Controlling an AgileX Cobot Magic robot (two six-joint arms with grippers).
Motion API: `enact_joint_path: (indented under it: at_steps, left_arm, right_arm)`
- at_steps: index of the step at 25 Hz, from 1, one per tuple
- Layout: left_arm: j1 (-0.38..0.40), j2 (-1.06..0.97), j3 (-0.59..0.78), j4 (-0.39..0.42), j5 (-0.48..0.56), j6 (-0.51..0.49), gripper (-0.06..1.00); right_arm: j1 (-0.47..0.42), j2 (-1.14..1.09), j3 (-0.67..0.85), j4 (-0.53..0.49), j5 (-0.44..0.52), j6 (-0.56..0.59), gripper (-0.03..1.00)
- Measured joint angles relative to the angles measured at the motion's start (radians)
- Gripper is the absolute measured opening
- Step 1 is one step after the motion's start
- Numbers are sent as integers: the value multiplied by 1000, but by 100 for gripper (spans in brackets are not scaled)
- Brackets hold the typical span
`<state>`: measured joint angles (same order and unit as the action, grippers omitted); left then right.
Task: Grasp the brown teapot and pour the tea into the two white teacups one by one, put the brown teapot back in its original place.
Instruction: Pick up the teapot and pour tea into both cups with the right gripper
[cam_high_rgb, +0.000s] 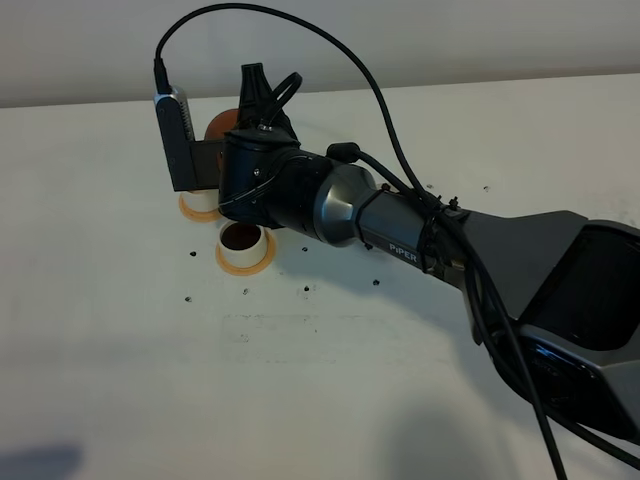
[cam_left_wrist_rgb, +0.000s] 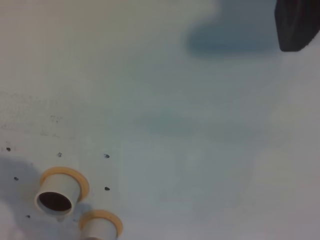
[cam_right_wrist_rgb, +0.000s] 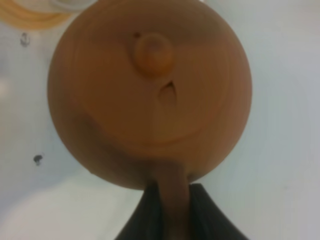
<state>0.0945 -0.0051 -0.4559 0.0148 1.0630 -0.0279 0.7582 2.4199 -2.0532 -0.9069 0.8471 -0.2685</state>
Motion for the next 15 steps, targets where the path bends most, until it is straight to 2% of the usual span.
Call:
enact_joint_path:
  at_steps: [15]
  left_arm:
    - [0, 0, 0, 0, 0, 0, 29]
  right_arm:
    - [19, 14, 0, -72, 0, -2, 9]
